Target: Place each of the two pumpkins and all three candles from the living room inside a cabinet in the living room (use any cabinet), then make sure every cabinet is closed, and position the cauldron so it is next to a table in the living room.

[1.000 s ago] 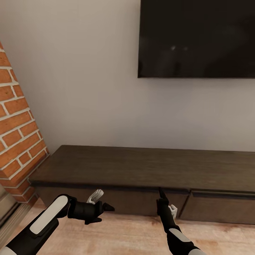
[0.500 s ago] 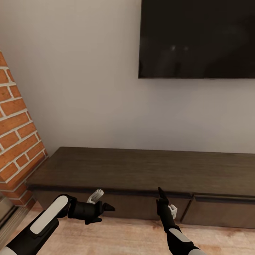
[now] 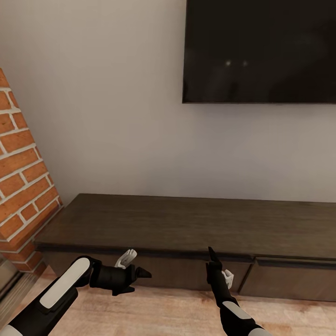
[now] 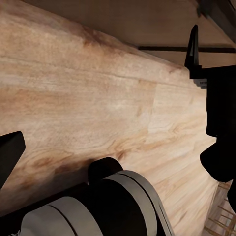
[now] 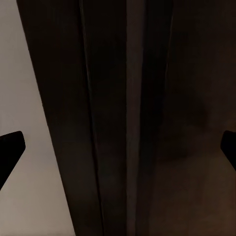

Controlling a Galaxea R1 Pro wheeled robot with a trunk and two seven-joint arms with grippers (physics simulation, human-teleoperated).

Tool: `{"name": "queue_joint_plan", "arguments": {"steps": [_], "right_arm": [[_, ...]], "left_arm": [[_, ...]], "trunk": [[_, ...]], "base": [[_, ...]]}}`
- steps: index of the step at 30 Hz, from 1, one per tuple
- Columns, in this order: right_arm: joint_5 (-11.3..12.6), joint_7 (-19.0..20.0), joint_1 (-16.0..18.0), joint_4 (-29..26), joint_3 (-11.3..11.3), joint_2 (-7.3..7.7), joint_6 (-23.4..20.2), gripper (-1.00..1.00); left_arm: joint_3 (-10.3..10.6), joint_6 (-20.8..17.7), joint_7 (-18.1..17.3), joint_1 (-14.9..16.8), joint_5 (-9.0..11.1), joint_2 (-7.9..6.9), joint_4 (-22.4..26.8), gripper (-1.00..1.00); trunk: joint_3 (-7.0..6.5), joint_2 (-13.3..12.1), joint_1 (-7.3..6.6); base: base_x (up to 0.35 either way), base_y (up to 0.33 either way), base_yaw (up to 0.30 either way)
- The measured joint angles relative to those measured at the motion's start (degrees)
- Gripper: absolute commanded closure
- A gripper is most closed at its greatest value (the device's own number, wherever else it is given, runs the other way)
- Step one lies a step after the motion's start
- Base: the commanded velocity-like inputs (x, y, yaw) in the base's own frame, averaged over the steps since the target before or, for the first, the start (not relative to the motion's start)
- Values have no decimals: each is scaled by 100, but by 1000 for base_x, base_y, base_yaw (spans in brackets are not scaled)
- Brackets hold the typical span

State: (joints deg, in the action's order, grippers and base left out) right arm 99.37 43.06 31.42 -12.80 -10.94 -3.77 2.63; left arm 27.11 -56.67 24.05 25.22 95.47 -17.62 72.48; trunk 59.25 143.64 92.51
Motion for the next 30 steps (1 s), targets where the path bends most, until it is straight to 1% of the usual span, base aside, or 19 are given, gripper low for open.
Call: {"name": "queue_joint_plan", "arguments": {"steps": [5,9,21,22,30], "right_arm": [[0,0,0,0,0,3,-7,-100],[-1,0,0,1,0,5,-14,-100],[-2,-1,0,17,0,6,-26,-100],[-2,0,0,17,3,6,-22,100],[4,-33,-2,38,4,6,-41,100]], "left_arm": [[-4,2,0,-2,-8,0,-2,-100],[-5,1,0,0,-5,5,-2,-100],[-21,10,-1,-1,-9,9,-2,-100],[-21,10,-3,0,-9,9,-1,-100],[-18,11,-4,-1,-9,9,-1,-100]], "trunk": [[0,0,0],[88,5,11],[89,5,10],[89,5,10],[89,5,11]], "base": [[0,0,0],[0,0,0],[0,0,0],[0,0,0],[0,0,0]]}}
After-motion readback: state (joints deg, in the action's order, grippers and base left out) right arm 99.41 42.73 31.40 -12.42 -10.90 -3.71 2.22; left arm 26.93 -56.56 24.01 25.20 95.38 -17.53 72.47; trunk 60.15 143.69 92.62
